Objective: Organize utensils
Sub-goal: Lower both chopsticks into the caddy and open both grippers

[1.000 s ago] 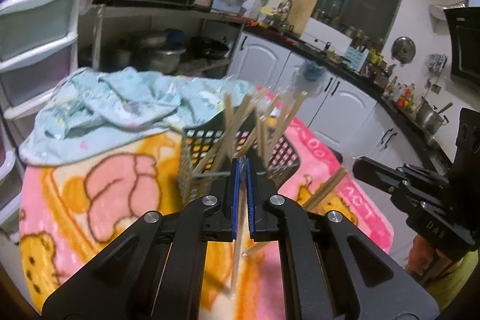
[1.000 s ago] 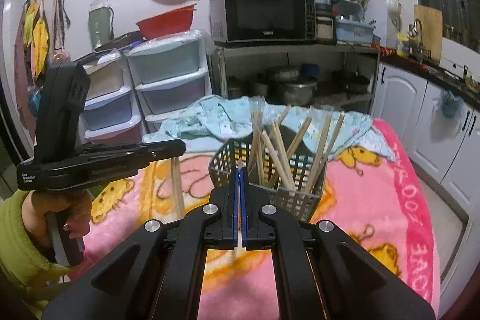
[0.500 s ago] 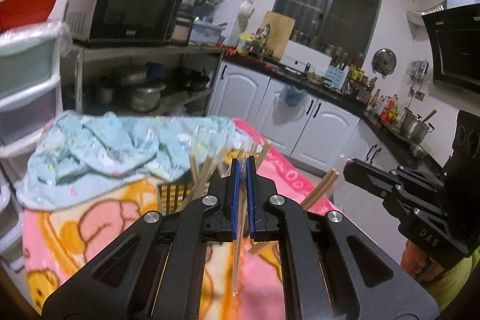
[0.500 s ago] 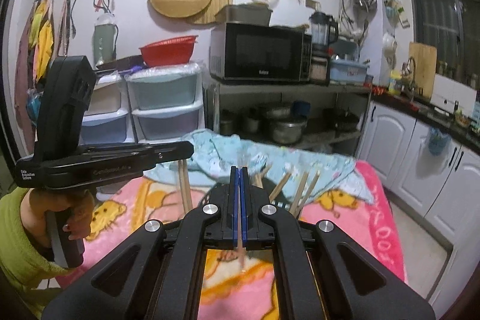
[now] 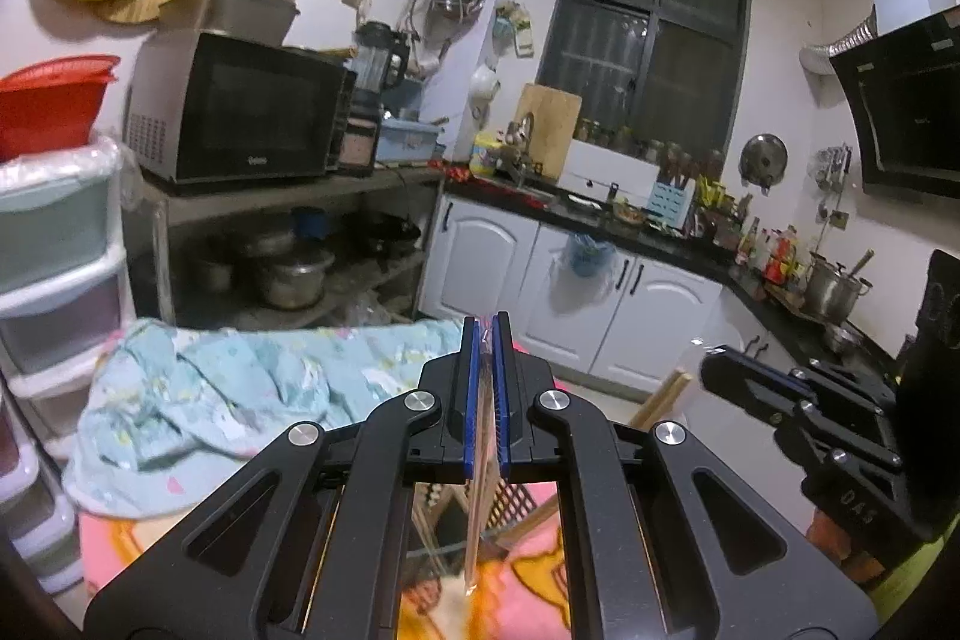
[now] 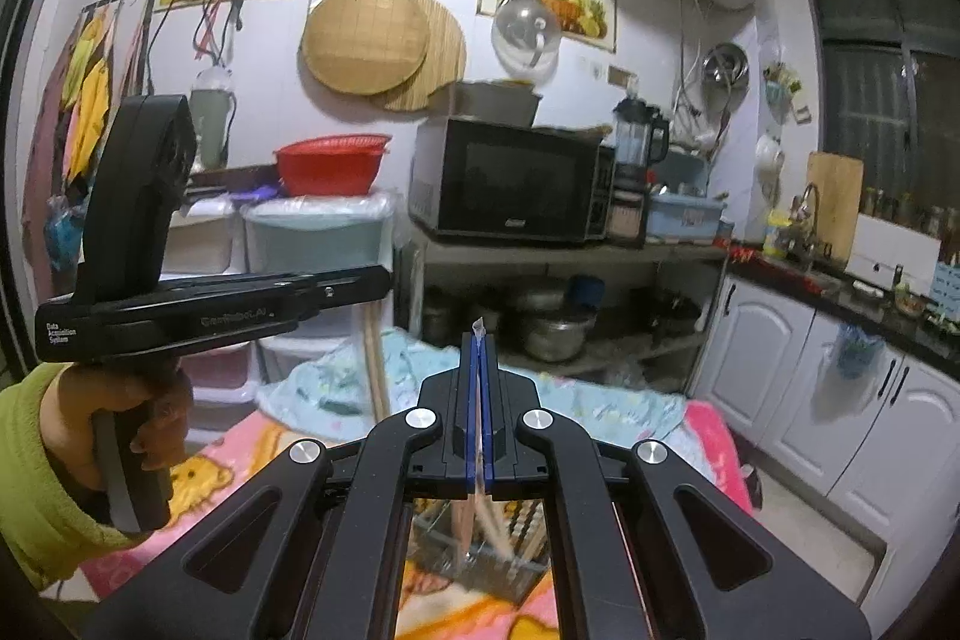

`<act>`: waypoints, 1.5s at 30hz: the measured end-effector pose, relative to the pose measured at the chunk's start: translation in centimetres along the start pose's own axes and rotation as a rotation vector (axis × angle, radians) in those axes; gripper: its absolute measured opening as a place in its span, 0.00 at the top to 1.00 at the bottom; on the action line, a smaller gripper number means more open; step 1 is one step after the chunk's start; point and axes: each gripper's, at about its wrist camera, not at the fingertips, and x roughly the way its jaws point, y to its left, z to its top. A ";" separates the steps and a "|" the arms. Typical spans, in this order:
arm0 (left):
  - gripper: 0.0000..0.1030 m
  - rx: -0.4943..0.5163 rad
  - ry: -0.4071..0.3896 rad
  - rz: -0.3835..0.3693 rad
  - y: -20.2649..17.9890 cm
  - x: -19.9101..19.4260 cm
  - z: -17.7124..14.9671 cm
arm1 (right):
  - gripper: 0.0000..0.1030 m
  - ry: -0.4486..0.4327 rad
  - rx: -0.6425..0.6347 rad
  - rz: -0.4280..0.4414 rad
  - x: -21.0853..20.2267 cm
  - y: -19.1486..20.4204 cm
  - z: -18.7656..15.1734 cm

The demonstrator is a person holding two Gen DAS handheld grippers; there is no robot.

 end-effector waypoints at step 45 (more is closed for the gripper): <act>0.95 -0.015 0.158 0.151 5.0 8.4 -5.3 | 0.98 0.193 0.140 -0.068 10.1 -4.3 -5.2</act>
